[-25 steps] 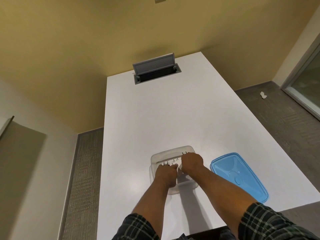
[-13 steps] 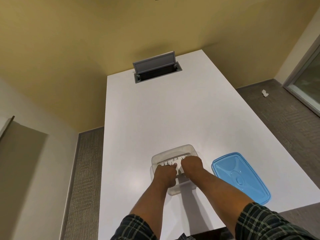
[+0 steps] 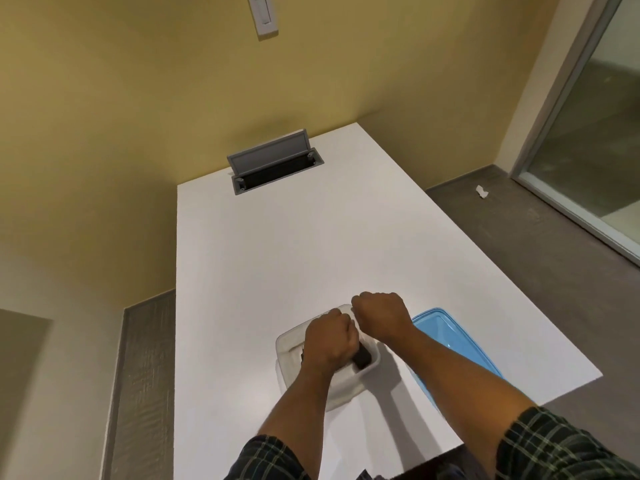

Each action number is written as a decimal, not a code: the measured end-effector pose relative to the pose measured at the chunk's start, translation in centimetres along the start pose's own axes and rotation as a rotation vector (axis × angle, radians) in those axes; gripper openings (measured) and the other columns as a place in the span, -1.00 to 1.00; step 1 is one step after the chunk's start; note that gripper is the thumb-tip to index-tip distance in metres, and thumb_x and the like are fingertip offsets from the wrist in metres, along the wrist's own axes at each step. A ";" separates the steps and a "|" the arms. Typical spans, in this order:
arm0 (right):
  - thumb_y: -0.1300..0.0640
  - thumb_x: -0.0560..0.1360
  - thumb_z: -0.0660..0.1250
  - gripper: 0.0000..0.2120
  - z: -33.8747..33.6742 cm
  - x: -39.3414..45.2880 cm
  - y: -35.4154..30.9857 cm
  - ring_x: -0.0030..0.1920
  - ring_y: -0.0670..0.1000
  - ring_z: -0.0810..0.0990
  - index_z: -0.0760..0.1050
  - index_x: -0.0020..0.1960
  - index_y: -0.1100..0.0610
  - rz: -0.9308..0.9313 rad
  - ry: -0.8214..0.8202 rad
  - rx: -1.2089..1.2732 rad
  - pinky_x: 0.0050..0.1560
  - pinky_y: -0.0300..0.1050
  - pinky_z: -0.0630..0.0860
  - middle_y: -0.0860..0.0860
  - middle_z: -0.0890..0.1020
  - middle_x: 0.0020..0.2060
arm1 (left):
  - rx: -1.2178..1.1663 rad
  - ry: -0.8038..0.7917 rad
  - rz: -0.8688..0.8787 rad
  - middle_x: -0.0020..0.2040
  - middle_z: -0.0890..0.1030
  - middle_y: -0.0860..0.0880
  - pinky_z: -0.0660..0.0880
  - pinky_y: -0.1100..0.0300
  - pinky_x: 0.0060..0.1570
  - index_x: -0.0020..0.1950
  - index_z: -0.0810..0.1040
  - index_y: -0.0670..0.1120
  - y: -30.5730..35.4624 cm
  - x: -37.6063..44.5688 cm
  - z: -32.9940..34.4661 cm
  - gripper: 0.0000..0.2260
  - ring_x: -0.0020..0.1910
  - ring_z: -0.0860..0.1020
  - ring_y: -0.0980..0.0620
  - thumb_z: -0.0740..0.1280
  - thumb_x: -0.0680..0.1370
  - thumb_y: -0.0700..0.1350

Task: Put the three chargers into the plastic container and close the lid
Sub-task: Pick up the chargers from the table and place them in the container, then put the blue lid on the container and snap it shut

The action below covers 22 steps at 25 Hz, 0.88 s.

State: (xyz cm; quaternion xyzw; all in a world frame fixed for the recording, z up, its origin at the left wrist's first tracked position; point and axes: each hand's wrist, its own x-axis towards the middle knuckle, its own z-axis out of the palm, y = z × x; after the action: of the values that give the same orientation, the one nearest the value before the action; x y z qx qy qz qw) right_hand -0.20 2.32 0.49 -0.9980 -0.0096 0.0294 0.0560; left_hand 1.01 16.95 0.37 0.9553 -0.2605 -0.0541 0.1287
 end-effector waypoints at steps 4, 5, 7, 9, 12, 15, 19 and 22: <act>-0.02 0.55 0.23 -0.79 1.4 -3.0 6.8 0.02 0.09 0.65 0.56 0.11 -0.01 0.527 0.157 0.302 -0.04 -0.08 0.49 -0.04 0.66 0.05 | -0.050 0.006 0.087 -0.16 0.60 -0.06 0.39 0.07 -0.25 -0.13 0.55 -0.10 5.1 0.8 0.9 -0.73 -0.22 0.58 -0.12 0.15 0.61 0.00; 0.00 0.54 0.27 -0.76 2.0 -4.0 8.4 0.08 0.09 0.63 0.54 0.17 0.00 0.648 0.136 0.356 0.03 -0.06 0.49 -0.02 0.63 0.11 | -0.045 -0.018 0.127 -0.14 0.61 -0.07 0.40 0.06 -0.24 -0.11 0.55 -0.10 6.2 0.9 1.4 -0.73 -0.20 0.58 -0.14 0.14 0.61 0.00; 0.04 0.49 0.31 -0.68 3.1 -6.2 11.0 0.16 0.14 0.57 0.47 0.22 0.08 0.810 0.017 0.351 0.10 -0.01 0.49 0.06 0.58 0.15 | -0.009 -0.121 0.210 -0.06 0.61 -0.12 0.36 0.04 -0.21 -0.04 0.54 -0.12 7.8 0.8 2.7 -0.75 -0.11 0.58 -0.19 0.14 0.61 -0.02; 0.06 0.44 0.32 -0.65 4.3 -8.1 12.6 0.17 0.14 0.53 0.44 0.20 0.11 0.887 -0.112 0.271 0.09 -0.01 0.47 0.08 0.55 0.14 | 0.054 -0.263 0.268 0.05 0.58 -0.18 0.37 0.01 -0.12 0.08 0.53 -0.15 8.7 0.3 4.1 -0.76 0.02 0.56 -0.23 0.17 0.61 -0.03; 0.04 0.45 0.28 -0.66 5.6 -10.5 13.9 0.19 0.11 0.52 0.45 0.20 0.08 0.917 -0.240 0.239 0.11 -0.02 0.44 0.06 0.54 0.14 | 0.158 -0.480 0.278 0.21 0.52 -0.22 0.43 -0.07 0.10 0.25 0.49 -0.18 9.2 -0.6 6.0 -0.66 0.18 0.50 -0.25 0.18 0.62 0.01; 0.06 0.46 0.26 -0.69 6.6 -11.7 14.3 0.16 0.11 0.55 0.47 0.19 0.07 0.916 -0.277 0.249 0.11 -0.02 0.47 0.05 0.55 0.12 | 0.242 -0.634 0.273 0.24 0.54 -0.22 0.45 -0.08 0.15 0.29 0.50 -0.17 9.6 -1.5 7.4 -0.63 0.21 0.51 -0.25 0.19 0.62 0.04; 0.10 0.48 0.24 -0.69 7.2 -12.0 14.1 0.17 0.12 0.55 0.44 0.21 0.08 0.926 -0.256 0.289 0.15 0.00 0.47 0.06 0.55 0.13 | 0.241 -0.772 0.205 0.25 0.59 -0.18 0.48 -0.08 0.18 0.31 0.52 -0.12 10.0 -2.2 8.8 -0.60 0.20 0.56 -0.22 0.20 0.60 0.09; 0.13 0.48 0.24 -0.68 7.8 -12.2 14.6 0.15 0.14 0.55 0.46 0.22 0.11 0.940 -0.245 0.362 0.16 0.01 0.49 0.08 0.54 0.13 | 0.097 -0.814 0.108 0.30 0.57 -0.18 0.49 -0.07 0.23 0.34 0.51 -0.11 10.2 -1.7 9.0 -0.57 0.24 0.54 -0.21 0.14 0.59 0.10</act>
State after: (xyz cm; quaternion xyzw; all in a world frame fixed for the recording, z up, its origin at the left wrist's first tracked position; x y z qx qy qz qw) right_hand -12.65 -11.59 -8.21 -0.8580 0.4385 0.1693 0.2070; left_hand -6.93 7.39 -5.46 0.8458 -0.3422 -0.4082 -0.0275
